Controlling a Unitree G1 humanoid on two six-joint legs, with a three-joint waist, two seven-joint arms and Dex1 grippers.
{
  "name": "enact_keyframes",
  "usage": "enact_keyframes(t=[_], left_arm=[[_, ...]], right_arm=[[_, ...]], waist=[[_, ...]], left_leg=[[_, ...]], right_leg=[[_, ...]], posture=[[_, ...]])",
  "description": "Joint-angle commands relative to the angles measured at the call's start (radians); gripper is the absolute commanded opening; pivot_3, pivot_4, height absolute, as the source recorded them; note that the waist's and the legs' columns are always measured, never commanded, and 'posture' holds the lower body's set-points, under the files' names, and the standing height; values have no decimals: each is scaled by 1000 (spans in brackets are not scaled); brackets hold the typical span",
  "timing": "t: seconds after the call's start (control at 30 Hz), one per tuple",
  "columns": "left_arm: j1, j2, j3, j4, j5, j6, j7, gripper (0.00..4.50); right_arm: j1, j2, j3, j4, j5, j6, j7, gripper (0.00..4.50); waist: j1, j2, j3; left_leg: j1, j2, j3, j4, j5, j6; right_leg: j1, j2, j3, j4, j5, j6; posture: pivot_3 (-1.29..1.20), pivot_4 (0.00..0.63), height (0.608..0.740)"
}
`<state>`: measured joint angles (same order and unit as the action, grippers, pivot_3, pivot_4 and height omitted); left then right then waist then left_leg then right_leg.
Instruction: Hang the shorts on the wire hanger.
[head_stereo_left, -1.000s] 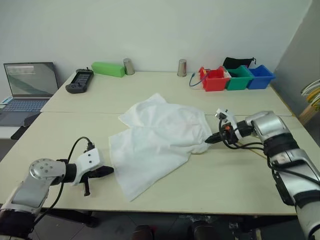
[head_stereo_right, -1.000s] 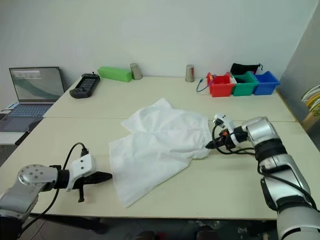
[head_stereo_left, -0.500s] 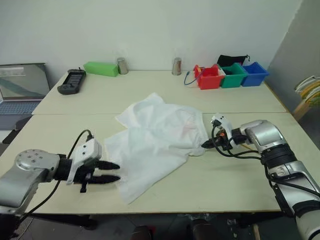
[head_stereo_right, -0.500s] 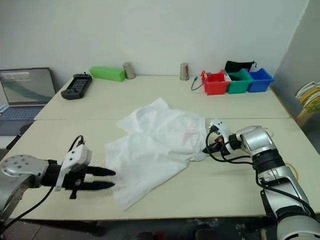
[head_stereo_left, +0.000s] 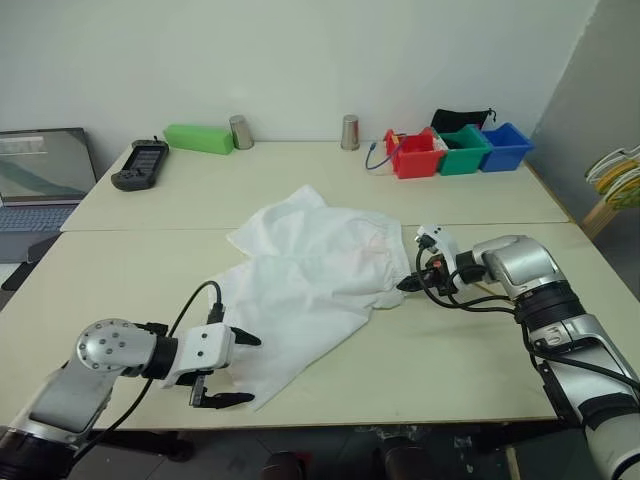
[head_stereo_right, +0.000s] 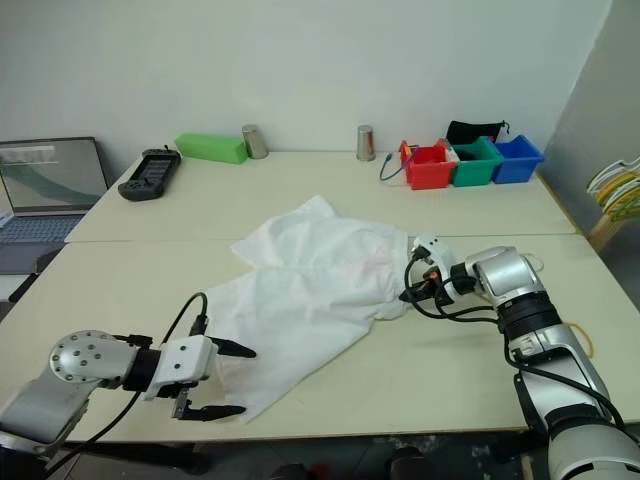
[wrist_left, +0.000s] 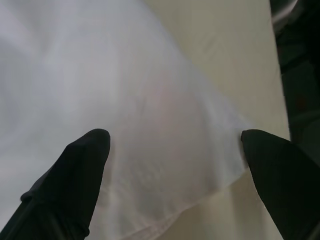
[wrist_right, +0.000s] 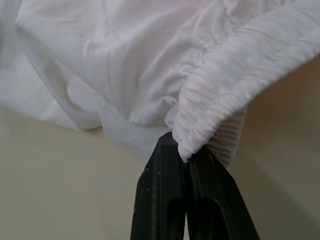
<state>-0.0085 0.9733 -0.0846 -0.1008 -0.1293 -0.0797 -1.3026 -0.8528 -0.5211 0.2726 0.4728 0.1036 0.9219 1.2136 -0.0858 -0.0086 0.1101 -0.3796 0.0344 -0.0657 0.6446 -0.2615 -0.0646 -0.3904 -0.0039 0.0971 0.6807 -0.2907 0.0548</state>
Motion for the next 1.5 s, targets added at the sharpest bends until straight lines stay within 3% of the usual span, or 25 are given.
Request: enact_keyframes(t=[0.03, 0.23, 0.47, 0.93, 1.13, 1.33, 1.5], left_arm=[[-43, 15, -14, 27, 10, -35, -28, 4487], [-108, -12, -80, 60, 47, -19, -43, 4487], [-148, -41, -98, 101, 52, -6, -34, 3069], [-212, 12, -14, 256, 46, -44, -1, 79], [-240, 45, 29, 356, 63, -86, 36, 11], [-328, 88, 55, 515, 96, -158, 72, 11], [-368, 79, 26, 585, 127, -209, 80, 11]], right_arm=[[-19, -10, -3, -39, 22, 4, 1, 0], [-23, -5, -2, -26, 20, -1, -7, 0], [-26, -3, -5, -23, 22, 0, -18, 0], [1, -6, -55, -72, 63, 66, -96, 0], [69, -45, -84, -229, 116, 220, -144, 0], [148, -71, -156, -609, 304, 661, -191, 0], [175, -39, -194, -606, 362, 693, -306, 0]], waist=[[-1, 0, 0], [-3, 0, 0], [-4, 0, 0], [-4, 0, -2], [-3, -1, -2], [2, -2, -3], [1, -5, -8]], left_leg=[[0, 0, 0, 0, 0, 0], [0, 0, 0, 0, 0, 0], [0, 0, 0, 0, 0, 0], [0, 0, -1, 1, 0, 0], [0, 0, -3, 1, 0, 0], [-2, 0, -6, 1, 0, 0], [-1, -1, -7, 1, 0, 0]], right_leg=[[0, 0, 0, 0, 0, 0], [0, 0, 0, 0, 0, 0], [0, 0, 0, 1, 0, 0], [0, 0, -1, 1, 0, 1], [0, 0, -2, 1, 0, 0], [0, 0, -5, 1, 0, 1], [1, 0, -6, 2, 0, 1]], posture=[[-21, 74, 740], [-24, 68, 740], [-28, 62, 740], [-14, 30, 740], [-7, 21, 740], [4, 21, 740], [6, 20, 740]])
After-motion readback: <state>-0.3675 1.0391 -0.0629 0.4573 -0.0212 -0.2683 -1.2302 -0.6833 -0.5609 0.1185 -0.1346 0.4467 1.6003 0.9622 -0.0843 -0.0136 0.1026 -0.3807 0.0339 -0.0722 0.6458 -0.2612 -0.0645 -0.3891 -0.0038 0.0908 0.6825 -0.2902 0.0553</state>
